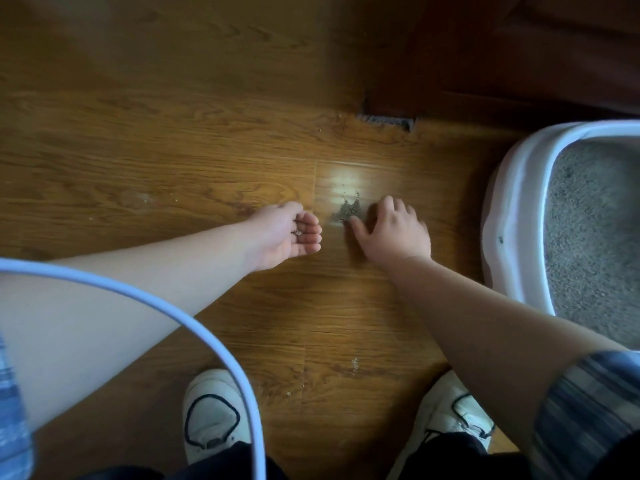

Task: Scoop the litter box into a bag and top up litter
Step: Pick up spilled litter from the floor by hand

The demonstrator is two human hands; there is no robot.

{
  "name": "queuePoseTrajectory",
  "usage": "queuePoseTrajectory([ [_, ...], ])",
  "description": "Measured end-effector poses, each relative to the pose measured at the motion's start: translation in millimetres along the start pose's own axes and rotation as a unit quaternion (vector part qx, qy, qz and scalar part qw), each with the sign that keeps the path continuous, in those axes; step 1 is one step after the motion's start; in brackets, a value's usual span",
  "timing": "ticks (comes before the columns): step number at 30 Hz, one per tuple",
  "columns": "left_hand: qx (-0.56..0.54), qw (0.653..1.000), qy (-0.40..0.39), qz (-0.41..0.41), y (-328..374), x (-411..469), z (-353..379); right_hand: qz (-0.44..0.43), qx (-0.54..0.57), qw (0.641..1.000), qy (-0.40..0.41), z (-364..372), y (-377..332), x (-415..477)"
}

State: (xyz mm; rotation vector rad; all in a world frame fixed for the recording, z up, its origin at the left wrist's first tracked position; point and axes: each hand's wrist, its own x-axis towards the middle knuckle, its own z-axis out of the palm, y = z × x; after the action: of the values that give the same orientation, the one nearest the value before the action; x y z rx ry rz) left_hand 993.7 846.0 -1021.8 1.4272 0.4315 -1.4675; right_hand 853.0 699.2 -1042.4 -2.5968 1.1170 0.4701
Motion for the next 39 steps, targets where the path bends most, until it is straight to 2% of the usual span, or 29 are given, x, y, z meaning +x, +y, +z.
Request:
queuePoseTrajectory([
  [10, -0.041, 0.999, -0.003, -0.013, 10, 6, -18, -0.145, -0.220, 0.964, 0.024, 0, -19, 20],
  [16, -0.048, 0.999, -0.006, -0.010, 7, 4, -20, -0.191, -0.225, 0.954, 0.051, 3, -18, 26],
  [28, -0.086, 0.995, -0.034, -0.022, 7, -1, -20, -0.239, -0.292, 0.926, 0.022, -1, -16, 33],
  [34, -0.084, 0.996, -0.025, -0.007, 6, -6, -20, -0.231, -0.249, 0.940, 0.017, -5, -20, 40],
  [37, -0.075, 0.997, -0.020, 0.000, 5, -6, -17, -0.258, -0.097, 0.958, 0.077, -12, -23, 32],
  [39, -0.077, 0.997, -0.018, 0.004, 5, -6, -14, -0.299, -0.008, 0.945, 0.130, -18, -33, 19],
])
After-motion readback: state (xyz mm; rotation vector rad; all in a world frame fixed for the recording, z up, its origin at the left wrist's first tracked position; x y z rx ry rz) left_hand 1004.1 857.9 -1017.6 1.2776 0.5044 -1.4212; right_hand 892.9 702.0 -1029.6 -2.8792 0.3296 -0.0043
